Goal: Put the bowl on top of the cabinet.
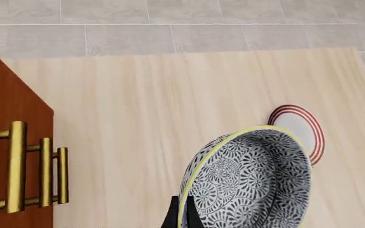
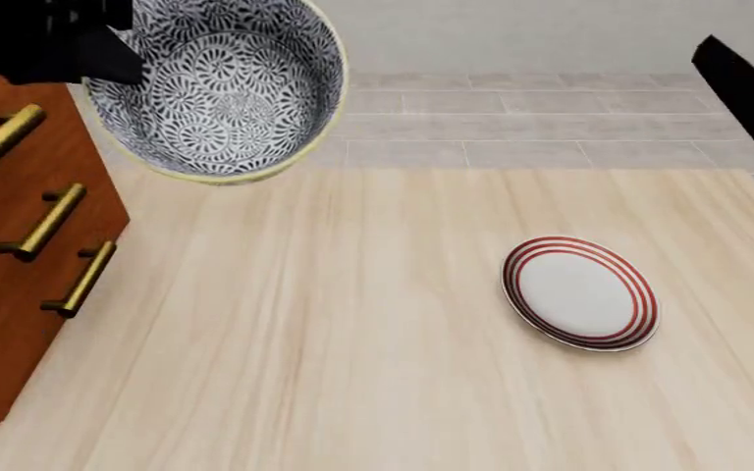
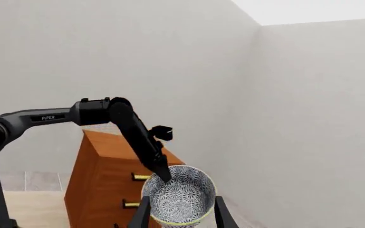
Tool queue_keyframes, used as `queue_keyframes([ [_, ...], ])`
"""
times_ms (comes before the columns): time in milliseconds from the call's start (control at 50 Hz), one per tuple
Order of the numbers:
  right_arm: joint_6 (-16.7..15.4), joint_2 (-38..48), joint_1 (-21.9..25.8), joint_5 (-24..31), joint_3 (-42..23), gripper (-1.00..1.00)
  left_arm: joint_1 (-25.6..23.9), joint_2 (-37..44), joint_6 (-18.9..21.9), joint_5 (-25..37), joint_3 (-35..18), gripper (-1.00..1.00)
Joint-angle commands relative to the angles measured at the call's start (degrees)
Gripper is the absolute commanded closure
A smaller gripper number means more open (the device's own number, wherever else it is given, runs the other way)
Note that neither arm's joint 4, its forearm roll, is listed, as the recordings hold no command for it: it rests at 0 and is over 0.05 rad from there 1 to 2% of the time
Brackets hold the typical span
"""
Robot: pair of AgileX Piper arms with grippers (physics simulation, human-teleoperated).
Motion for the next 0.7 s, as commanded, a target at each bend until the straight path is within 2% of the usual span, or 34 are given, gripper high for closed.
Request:
queue_keyframes([
  [20,-0.3,0.5,-0.4,-0.4,0.5,-1.0,4.0,-0.4,2.7,4.2,-6.4,1.0],
  [100,-0.3,0.6,-0.5,-0.4,0.5,-1.0,5.4,-0.7,2.9,5.1,-8.3,1.0],
  [140,-0.4,0.8,-0.6,-0.6,0.6,-1.0,6.9,-0.8,4.3,5.6,-9.2,1.0],
  [220,-0.6,1.1,-0.6,-0.8,0.7,-1.0,8.9,-1.5,3.7,5.7,-9.5,1.0],
  [700,-1.6,1.4,-1.1,-1.5,1.2,-1.0,14.9,-2.5,2.0,-0.6,-3.1,1.0],
])
